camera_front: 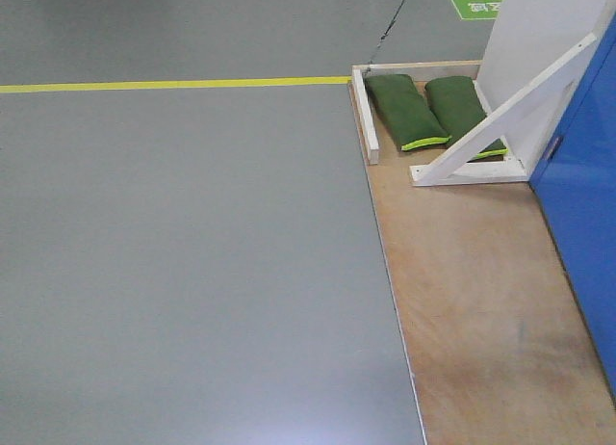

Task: Move to blue door and open it

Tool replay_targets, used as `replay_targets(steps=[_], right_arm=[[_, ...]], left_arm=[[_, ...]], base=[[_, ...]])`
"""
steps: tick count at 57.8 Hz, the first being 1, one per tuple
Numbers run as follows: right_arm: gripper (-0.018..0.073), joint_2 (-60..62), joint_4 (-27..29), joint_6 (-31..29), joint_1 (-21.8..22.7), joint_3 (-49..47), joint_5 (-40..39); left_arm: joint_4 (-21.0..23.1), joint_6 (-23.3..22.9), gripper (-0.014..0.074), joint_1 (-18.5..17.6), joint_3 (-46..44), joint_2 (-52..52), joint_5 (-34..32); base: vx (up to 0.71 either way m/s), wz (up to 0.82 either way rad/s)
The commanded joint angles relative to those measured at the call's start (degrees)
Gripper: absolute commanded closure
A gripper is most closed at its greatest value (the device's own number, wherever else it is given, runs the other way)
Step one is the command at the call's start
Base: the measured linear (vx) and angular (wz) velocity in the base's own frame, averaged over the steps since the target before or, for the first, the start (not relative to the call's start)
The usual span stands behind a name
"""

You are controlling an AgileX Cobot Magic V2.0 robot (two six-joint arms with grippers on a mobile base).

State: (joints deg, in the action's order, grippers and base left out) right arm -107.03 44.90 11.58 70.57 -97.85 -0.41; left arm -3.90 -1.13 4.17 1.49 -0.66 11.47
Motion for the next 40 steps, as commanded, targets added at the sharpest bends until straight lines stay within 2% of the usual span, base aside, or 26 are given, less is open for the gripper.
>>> replay_targets(steps=[1,13,31,40], right_arm=[[0.0551,3.4,0.3,-0.3,-3.3,-2.1,4.1],[0.0551,4.0,2.0,-0.3,-4.3,-2.1,7.8],[0.0551,7.0,4.8,-0.3,-4.3,-2.1,17.8],[0.0551,8.0,4.6,-0.3,-4.3,-2.1,21.1]], left_arm=[[0.2,-0.4,0.0524,0.1,-1.4,-0.8,-4.8],[0.2,-0.4,0.0524,0.1,-1.4,-0.8,-4.8],[0.2,-0.4,0.0524,0.1,-1.4,-0.8,-4.8],[0.2,-0.4,0.0524,0.1,-1.4,-0.8,-4.8]], base=[[0.0,0.0],[0.0,0.0],[0.0,-0.02],[-0.01,-0.03]])
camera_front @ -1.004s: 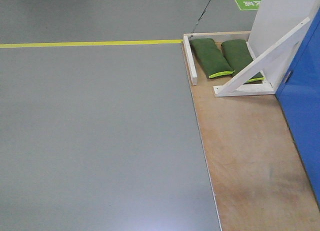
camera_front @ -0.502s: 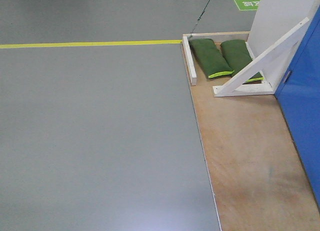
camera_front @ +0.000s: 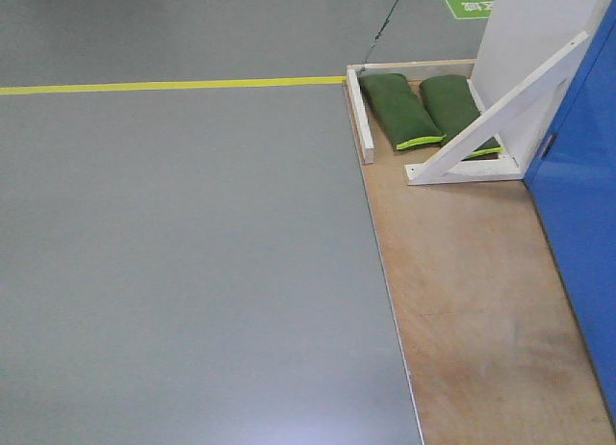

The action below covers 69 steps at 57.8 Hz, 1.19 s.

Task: Move to blue door and open it

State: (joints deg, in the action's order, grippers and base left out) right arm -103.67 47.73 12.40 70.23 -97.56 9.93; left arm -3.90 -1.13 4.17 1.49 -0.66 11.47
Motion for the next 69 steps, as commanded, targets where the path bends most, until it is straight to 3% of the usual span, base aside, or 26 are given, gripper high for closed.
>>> replay_targets(steps=[1,26,40,63,69], right_arm=[[0.0551,4.8,1.8,-1.1,-4.0,-2.4,11.2],[0.0551,9.4,2.0,-1.1,-4.0,-2.4,26.0],[0.0551,11.4,2.7,-1.1,-4.0,-2.4,38.2],[0.0551,13.0,11.1,-1.1,-4.1,-2.4,56.9],[0.0551,13.8,12.8,-1.1,-5.6,-2.4,57.7]], left_arm=[[0.2,-0.4,0.0524,0.1,-1.4,-0.8,-4.8],[0.2,-0.4,0.0524,0.1,-1.4,-0.8,-4.8],[0.2,-0.4,0.0524,0.1,-1.4,-0.8,-4.8],[0.2,-0.4,0.0524,0.1,-1.4,-0.8,-4.8],[0.2,-0.4,0.0524,0.1,-1.4,-0.8,-4.8]], base=[[0.0,-0.02],[0.0,-0.01],[0.0,-0.05],[0.0,-0.04],[0.0,-0.06]])
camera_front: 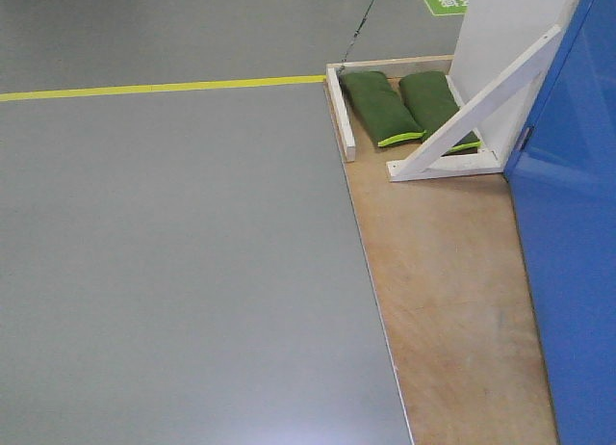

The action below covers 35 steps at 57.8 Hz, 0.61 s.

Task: Move to blue door and open it

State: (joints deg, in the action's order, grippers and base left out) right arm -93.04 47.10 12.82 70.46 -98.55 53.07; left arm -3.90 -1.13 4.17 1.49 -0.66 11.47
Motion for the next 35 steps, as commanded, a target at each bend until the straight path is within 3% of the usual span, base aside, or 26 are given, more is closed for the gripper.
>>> replay_targets(steps=[1,23,35], right_arm=[[0.0551,3.2,13.5,-1.5,-6.1,-1.4,14.6],[0.0551,3.5,18.4,-1.5,-22.0,-3.7,15.0],[0.0551,0.4,23.4,-1.5,-26.4,-9.3,15.1]], left_arm=[[0.2,-0.4,0.0524,0.1,-1.4,-0.8,-4.8],[0.2,-0.4,0.0524,0.1,-1.4,-0.8,-4.8],[0.2,-0.4,0.0524,-0.2,-1.4,-0.8,-4.8]], base=[[0.0,-0.07],[0.0,-0.21],[-0.01,-0.37]])
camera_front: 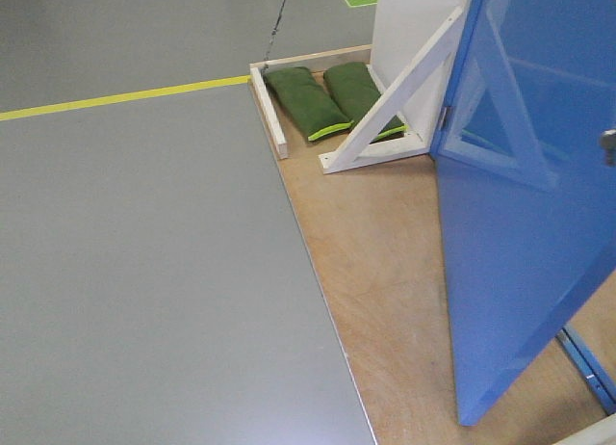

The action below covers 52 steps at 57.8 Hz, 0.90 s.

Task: Move to blue door and open it
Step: 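Pull the blue door open with the right gripper, swinging it outward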

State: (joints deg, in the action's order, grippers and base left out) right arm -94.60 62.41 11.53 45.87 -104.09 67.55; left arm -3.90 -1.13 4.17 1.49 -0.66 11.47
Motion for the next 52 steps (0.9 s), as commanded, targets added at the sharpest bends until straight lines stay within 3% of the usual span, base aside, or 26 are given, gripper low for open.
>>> replay_targets(steps=[1,27,52], right_arm=[[0.0551,1.9,8.2,-0.2,-1.8,-3.9,0.7],[0.0551,4.5,11.3,-0.2,-2.0,-4.2,5.7],[0.0551,4.5,11.3,-0.2,-12.7,-4.2,0.6]], left_arm=[[0.2,-0.4,0.0524,-0.2,-1.4,-0.8,-4.8],[0.2,-0.4,0.0524,-0.2,-1.4,-0.8,-4.8],[0.2,-0.4,0.0524,-0.2,-1.4,-0.8,-4.8]], base=[[0.0,-0.17],[0.0,0.01],[0.0,0.01]])
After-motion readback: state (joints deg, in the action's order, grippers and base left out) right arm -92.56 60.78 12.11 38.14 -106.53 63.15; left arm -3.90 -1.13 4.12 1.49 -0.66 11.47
